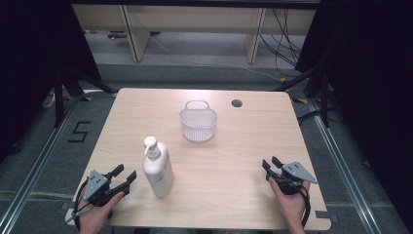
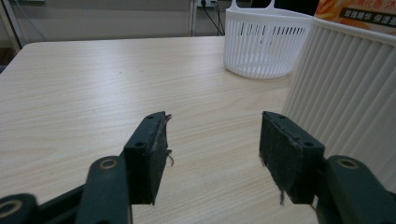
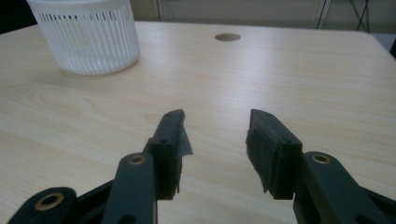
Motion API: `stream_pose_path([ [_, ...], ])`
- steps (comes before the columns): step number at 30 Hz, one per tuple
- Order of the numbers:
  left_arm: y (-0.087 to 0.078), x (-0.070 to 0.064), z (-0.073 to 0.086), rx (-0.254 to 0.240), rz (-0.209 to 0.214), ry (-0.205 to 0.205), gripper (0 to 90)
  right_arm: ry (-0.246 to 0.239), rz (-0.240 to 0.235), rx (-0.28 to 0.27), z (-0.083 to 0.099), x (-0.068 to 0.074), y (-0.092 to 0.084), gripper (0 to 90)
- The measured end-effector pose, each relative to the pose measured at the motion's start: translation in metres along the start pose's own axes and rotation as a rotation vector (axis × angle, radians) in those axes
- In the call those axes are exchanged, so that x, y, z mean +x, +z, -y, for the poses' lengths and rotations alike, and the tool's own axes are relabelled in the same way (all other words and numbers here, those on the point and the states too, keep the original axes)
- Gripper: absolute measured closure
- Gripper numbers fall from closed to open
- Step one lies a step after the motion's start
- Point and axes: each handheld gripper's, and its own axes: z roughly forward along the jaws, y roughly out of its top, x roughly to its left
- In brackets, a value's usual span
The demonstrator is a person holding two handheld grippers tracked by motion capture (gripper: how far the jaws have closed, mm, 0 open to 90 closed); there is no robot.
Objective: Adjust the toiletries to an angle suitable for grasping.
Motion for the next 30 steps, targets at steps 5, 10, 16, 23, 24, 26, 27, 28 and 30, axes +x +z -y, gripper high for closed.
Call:
stream_pose_path([
  [5,0.0,-0.002,0.001,-0.007,0.02,0.004,56.4,0.038,-0.002,-0.032,0.002,0.001,-0.002,58.8],
  [10,-0.006,-0.009,-0.006,-0.034,0.078,0.06,78.7,0.015,-0.007,-0.023,0.001,0.0,-0.001,58.0],
  [16,-0.011,-0.024,-0.018,-0.074,0.21,0.111,89.8,0.017,-0.018,-0.016,0.0,-0.001,0.0,57.5],
  [23,-0.011,-0.031,-0.024,-0.092,0.274,0.116,89.9,0.009,-0.019,-0.009,0.0,-0.002,0.001,57.0],
  [24,-0.011,-0.031,-0.024,-0.092,0.28,0.115,89.9,0.006,-0.019,-0.006,0.0,-0.002,0.001,56.9],
  [26,-0.007,-0.031,-0.024,-0.116,0.311,0.11,89.9,0.015,-0.028,-0.01,0.0,-0.001,0.002,56.5],
  [27,-0.007,-0.031,-0.024,-0.116,0.311,0.11,89.9,0.015,-0.028,-0.01,0.0,-0.001,0.002,56.5],
  [28,-0.008,-0.032,-0.025,-0.096,0.306,0.12,89.9,-0.005,-0.004,-0.026,0.0,-0.001,0.003,56.1],
  [30,-0.008,-0.032,-0.026,-0.093,0.311,0.121,89.9,0.013,-0.013,-0.016,0.0,0.001,0.003,56.0],
])
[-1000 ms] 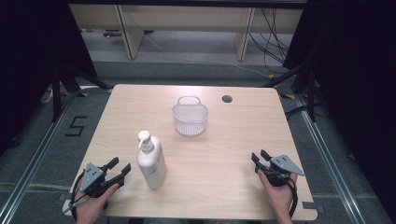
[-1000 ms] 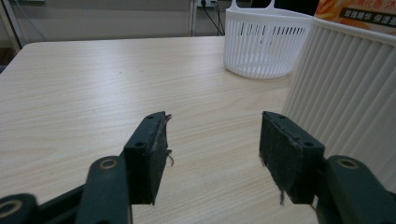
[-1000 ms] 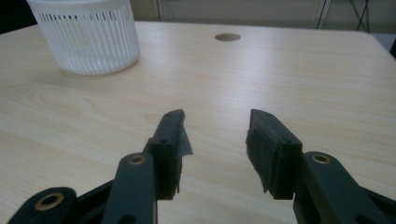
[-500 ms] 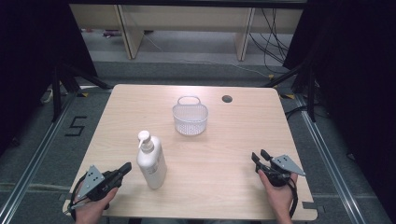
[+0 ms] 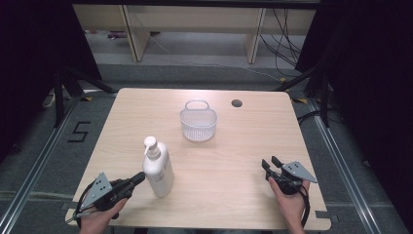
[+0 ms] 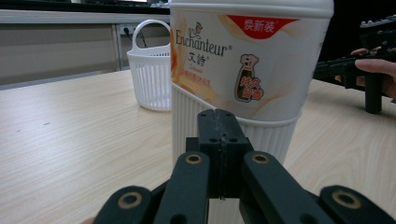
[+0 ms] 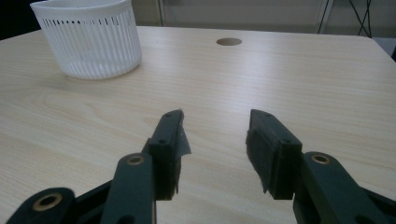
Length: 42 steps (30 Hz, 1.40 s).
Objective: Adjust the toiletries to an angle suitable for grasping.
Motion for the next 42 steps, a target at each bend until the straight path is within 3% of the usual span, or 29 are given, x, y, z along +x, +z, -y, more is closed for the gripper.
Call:
stream_pose_path([
  [4,0.004,-0.002,0.0,-0.016,0.02,-0.018,89.9,-0.019,0.004,0.02,-0.001,-0.001,-0.001,55.6],
  [5,0.005,-0.002,0.0,-0.02,0.023,-0.025,89.9,0.022,0.002,0.027,-0.001,0.002,-0.001,55.6],
  [6,0.005,-0.002,0.0,-0.02,0.023,-0.025,89.9,0.024,0.002,0.028,-0.001,0.002,-0.001,55.6],
  [10,0.005,-0.005,-0.001,0.002,0.023,-0.023,89.9,-0.022,0.007,0.021,-0.001,0.0,0.0,55.4],
  [21,0.013,-0.012,-0.004,-0.002,0.06,-0.023,89.9,-0.023,0.003,0.021,-0.001,0.0,0.0,55.3],
  [22,0.015,-0.015,-0.004,0.009,0.063,-0.02,89.9,0.018,0.001,0.025,0.0,0.003,-0.001,55.3],
  [23,0.015,-0.015,-0.004,0.009,0.063,-0.02,89.9,0.028,0.002,0.029,0.0,0.004,-0.001,55.3],
  [24,0.015,-0.016,-0.004,0.013,0.066,-0.02,89.9,0.008,-0.004,0.025,-0.001,0.002,0.0,55.3],
  [25,0.017,-0.017,-0.004,0.003,0.075,-0.021,89.9,0.028,0.002,0.028,0.0,0.004,-0.001,55.3],
  [27,0.018,-0.019,-0.004,0.015,0.076,-0.018,89.9,0.01,0.002,0.026,-0.001,0.003,-0.001,55.3],
  [28,0.019,-0.02,-0.004,0.02,0.078,-0.015,89.9,-0.026,0.004,0.019,-0.001,0.0,0.0,55.2],
  [32,0.026,-0.023,-0.006,0.009,0.099,-0.003,89.9,-0.035,0.008,0.02,-0.001,0.0,0.0,55.2],
  [36,0.028,-0.025,-0.008,0.028,0.094,0.005,89.9,-0.038,0.018,-0.003,0.0,0.001,0.001,55.2],
  [37,0.031,-0.026,-0.007,0.011,0.103,0.002,89.9,-0.038,0.018,-0.001,0.0,0.001,0.001,55.2],
  [42,0.035,-0.03,-0.009,0.033,0.083,0.009,89.9,-0.037,0.019,0.0,0.0,0.001,0.002,55.1],
])
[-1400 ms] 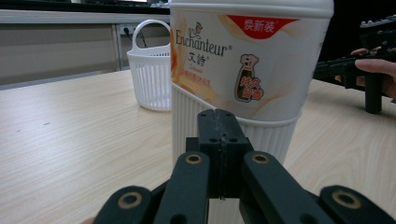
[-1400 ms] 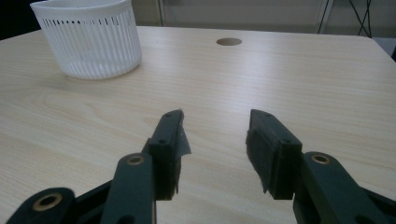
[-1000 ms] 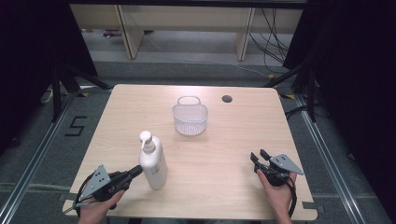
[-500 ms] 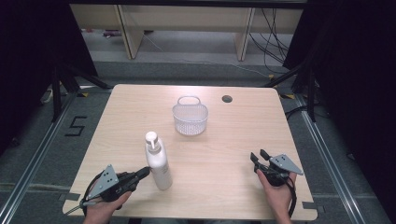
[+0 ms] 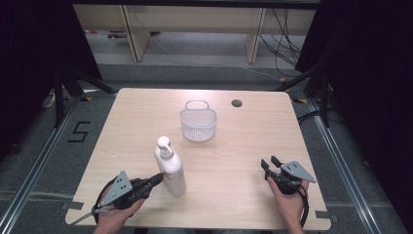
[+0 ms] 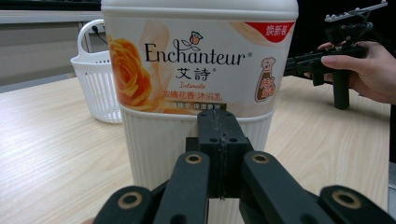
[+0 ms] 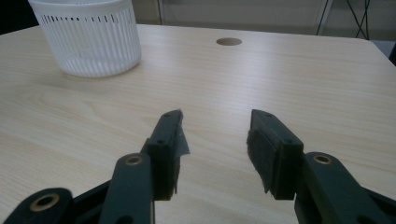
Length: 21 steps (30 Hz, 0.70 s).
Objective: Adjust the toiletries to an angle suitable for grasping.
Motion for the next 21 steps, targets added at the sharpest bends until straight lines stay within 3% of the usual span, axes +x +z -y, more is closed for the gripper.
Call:
stream_pose_path([
  [13,0.016,-0.007,-0.006,-0.009,0.029,0.011,89.9,0.005,-0.005,-0.003,0.0,0.0,-0.001,55.1],
  [21,0.024,-0.012,-0.009,0.002,0.02,0.014,89.9,0.024,-0.021,0.016,0.0,0.002,-0.001,55.1],
])
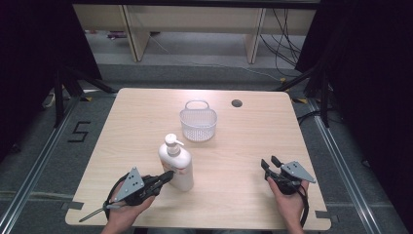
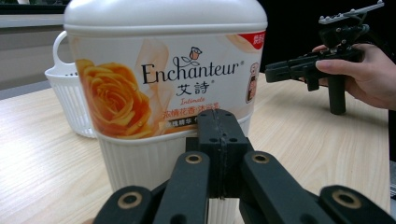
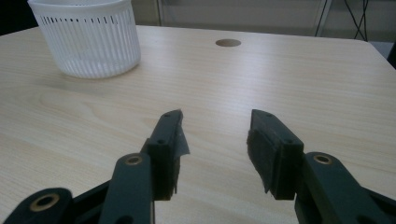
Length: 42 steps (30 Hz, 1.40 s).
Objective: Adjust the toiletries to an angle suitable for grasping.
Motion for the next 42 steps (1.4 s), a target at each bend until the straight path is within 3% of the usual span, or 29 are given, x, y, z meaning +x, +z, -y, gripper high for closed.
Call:
stream_pose_path([
  [5,0.005,-0.002,0.0,-0.013,-0.004,-0.003,89.9,0.002,-0.013,-0.002,0.0,0.0,0.001,55.1],
  [6,0.006,-0.002,0.0,-0.024,-0.001,-0.005,89.9,-0.016,-0.002,-0.01,0.0,-0.001,0.002,55.1],
  [7,0.006,-0.003,0.0,-0.007,-0.013,-0.004,89.9,-0.016,-0.002,-0.01,0.0,-0.001,0.002,55.1],
  [8,0.006,-0.004,0.0,-0.008,-0.016,-0.006,89.9,-0.014,0.013,-0.004,0.0,0.0,0.002,55.1],
  [13,0.011,-0.006,-0.002,-0.012,-0.032,-0.005,89.9,0.003,0.0,-0.002,0.0,0.001,0.0,55.1],
  [16,0.014,-0.008,-0.003,-0.011,-0.033,-0.008,89.9,-0.007,0.02,-0.002,0.0,0.001,0.001,55.1],
  [18,0.018,-0.009,-0.003,-0.021,-0.026,-0.009,89.9,0.007,0.0,0.0,0.0,0.001,0.0,55.1],
  [25,0.024,-0.012,-0.004,-0.004,-0.03,-0.006,89.9,0.011,0.01,-0.002,0.0,0.002,0.0,55.1],
  [26,0.024,-0.012,-0.004,-0.001,-0.031,-0.007,89.8,-0.018,0.015,-0.004,0.0,0.0,0.0,55.1],
  [42,0.032,-0.013,-0.005,0.004,-0.039,-0.004,89.8,-0.017,0.016,-0.007,0.0,0.0,-0.001,54.9],
])
